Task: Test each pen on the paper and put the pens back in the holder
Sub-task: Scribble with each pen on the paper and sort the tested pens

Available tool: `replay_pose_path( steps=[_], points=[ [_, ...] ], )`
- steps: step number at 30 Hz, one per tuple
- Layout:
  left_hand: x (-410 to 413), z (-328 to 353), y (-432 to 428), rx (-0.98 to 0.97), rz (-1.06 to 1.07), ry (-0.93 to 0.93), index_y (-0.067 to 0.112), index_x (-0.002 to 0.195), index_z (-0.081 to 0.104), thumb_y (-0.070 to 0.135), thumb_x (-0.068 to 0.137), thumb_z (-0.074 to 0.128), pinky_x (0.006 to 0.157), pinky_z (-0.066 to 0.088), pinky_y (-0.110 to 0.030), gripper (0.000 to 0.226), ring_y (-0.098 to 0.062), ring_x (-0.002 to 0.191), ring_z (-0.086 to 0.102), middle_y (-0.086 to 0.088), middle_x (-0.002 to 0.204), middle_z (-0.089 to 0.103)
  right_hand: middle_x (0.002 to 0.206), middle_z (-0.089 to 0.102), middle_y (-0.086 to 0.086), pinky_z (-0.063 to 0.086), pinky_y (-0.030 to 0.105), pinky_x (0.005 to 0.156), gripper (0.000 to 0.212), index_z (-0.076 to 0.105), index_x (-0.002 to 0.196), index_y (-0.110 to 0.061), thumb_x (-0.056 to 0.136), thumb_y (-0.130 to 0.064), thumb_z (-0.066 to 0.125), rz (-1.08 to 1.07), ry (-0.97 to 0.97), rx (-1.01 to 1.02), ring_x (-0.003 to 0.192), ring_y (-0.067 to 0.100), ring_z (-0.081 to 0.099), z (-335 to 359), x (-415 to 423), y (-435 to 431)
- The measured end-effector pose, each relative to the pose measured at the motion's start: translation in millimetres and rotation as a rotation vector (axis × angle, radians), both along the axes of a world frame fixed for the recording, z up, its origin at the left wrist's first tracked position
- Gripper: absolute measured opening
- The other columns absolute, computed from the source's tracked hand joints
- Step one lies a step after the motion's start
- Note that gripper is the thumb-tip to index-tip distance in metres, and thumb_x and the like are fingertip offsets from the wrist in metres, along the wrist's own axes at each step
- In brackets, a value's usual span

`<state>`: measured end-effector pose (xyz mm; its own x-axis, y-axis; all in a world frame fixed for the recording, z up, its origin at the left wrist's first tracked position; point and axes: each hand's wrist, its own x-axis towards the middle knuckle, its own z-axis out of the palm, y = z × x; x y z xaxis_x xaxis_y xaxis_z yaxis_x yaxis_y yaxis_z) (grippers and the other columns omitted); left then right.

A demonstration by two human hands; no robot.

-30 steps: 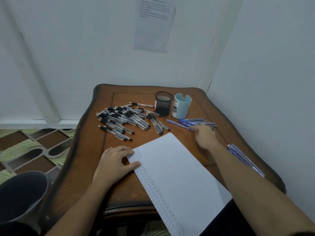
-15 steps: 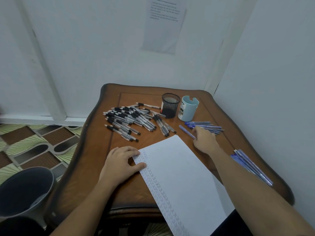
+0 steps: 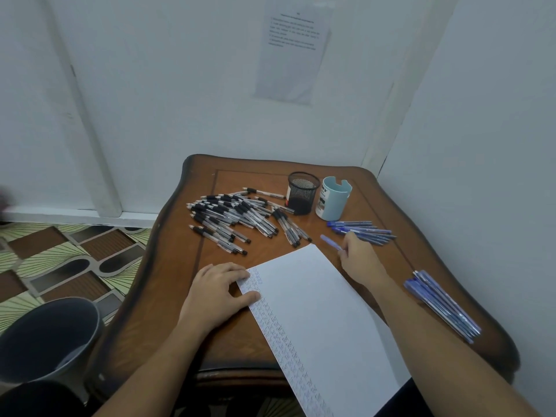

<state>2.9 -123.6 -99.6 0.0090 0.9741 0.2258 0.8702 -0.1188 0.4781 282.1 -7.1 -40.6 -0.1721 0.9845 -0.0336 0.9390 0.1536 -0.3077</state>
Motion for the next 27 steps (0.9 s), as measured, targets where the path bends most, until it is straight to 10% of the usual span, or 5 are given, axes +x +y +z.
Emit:
replay_pose_path(
  steps=[6,17,19,22,27],
  points=[
    [-2,-2,1,0.000,0.004,-0.004,0.036,0.118,0.065,0.082,0.069,0.039,0.111,0.022,-0.035,0.072,0.004,0.115,0.046,0.024,0.123,0.057,0.096,0.065,-0.001,0.046,0.022,0.065,0.018,0.058,0.102,-0.019,0.102,-0.035,0.050,-0.004,0.295,-0.026,0.079,0.009,0.058,2,-12,-11],
    [0,1,0,-0.011,0.006,0.001,0.036,0.120,0.064,0.081,0.070,0.040,0.113,0.023,-0.035,0.071,0.003,0.117,0.045,0.024,0.125,0.055,0.114,0.066,0.002,0.053,0.056,0.092,0.084,0.042,0.126,-0.027,0.079,-0.088,0.006,-0.079,-0.271,-0.080,0.102,0.029,0.066,-3,-27,-32],
    [0,0,0,-0.010,0.006,-0.004,0.036,0.119,0.064,0.078,0.072,0.043,0.112,0.023,-0.035,0.067,0.002,0.117,0.046,0.023,0.125,0.056,0.114,0.067,0.004,0.056,0.049,0.087,0.061,0.037,0.134,-0.024,0.095,-0.069,0.025,-0.108,-0.268,-0.017,0.097,0.027,0.067,-2,-25,-30],
    [0,0,-1,0.000,0.007,-0.010,0.034,0.119,0.065,0.074,0.076,0.051,0.112,0.025,-0.036,0.060,0.001,0.117,0.047,0.021,0.126,0.057,0.114,0.065,0.010,0.057,0.038,0.077,0.030,0.037,0.130,-0.025,0.103,-0.016,0.046,-0.131,0.025,-0.034,0.088,0.024,0.064,0,-18,-22],
    [-1,0,-1,-0.002,0.018,-0.001,0.035,0.120,0.064,0.069,0.079,0.057,0.113,0.023,-0.036,0.054,0.002,0.118,0.046,0.022,0.127,0.056,0.105,0.071,0.008,0.055,0.034,0.070,0.023,0.061,0.103,-0.013,0.101,-0.007,0.039,-0.173,1.099,-0.196,0.099,0.028,0.067,11,-33,-34]
  ],
)
